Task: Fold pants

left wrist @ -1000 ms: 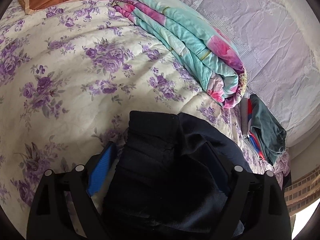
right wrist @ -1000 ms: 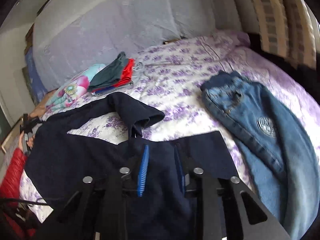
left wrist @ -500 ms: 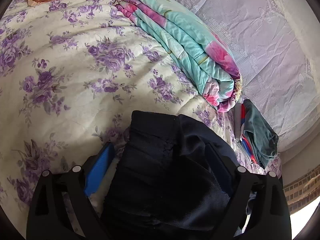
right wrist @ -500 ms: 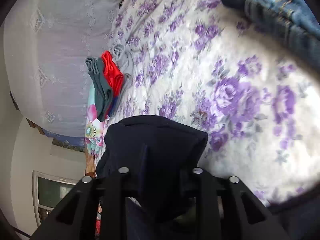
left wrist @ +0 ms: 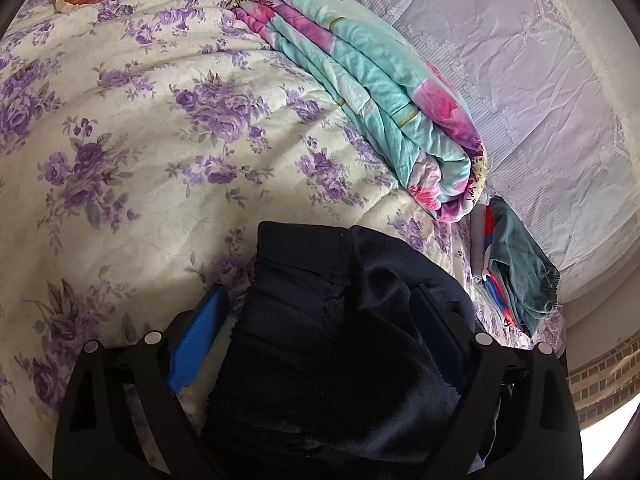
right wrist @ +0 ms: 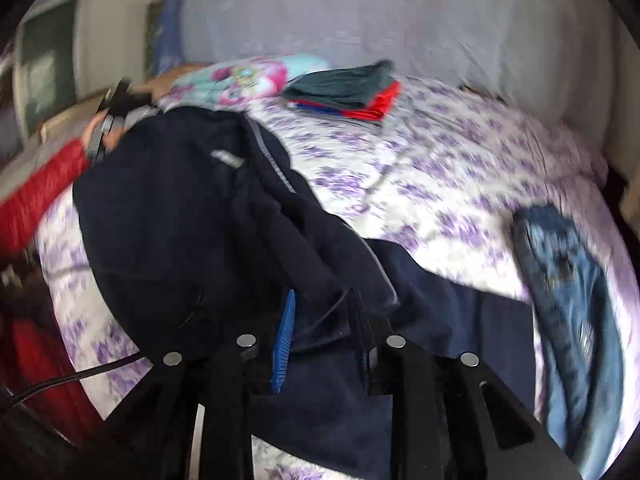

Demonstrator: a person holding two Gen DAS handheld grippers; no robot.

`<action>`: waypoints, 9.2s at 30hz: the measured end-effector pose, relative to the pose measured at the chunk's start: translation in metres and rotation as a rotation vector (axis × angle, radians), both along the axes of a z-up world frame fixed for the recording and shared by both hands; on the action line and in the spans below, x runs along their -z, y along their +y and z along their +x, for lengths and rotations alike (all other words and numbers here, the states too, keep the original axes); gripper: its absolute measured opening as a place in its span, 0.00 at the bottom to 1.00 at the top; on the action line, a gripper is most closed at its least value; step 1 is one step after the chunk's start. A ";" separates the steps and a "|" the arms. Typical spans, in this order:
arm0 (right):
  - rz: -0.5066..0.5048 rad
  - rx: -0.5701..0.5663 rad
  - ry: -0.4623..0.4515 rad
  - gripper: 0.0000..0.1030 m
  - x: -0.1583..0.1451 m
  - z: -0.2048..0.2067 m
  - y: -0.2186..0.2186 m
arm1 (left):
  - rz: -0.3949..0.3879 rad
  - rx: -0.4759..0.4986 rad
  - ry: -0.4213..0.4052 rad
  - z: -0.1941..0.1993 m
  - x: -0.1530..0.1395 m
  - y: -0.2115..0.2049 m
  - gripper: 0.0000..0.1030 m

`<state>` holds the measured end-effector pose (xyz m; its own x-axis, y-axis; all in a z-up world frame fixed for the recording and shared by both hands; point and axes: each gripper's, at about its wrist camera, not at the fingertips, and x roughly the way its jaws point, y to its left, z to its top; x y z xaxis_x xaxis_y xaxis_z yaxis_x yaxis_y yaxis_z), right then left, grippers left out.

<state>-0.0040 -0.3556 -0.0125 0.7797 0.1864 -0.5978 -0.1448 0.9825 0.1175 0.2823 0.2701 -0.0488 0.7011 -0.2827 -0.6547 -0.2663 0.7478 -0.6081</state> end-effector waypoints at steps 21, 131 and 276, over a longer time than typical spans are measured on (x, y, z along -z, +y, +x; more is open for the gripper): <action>0.004 0.131 -0.051 0.10 0.006 0.016 0.040 | -0.018 0.004 -0.012 -0.003 -0.001 0.002 0.87; -0.020 0.535 0.078 0.12 0.030 0.309 -0.141 | 0.218 0.051 0.172 0.110 -0.009 -0.032 0.45; -0.259 -0.357 0.205 0.06 0.028 0.355 0.202 | 0.291 0.229 0.087 0.044 -0.016 -0.027 0.43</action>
<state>0.3513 -0.1537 -0.0407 0.5556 0.2457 -0.7943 -0.4777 0.8762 -0.0632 0.3262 0.2433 -0.0331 0.5800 -0.2191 -0.7846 -0.1137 0.9319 -0.3443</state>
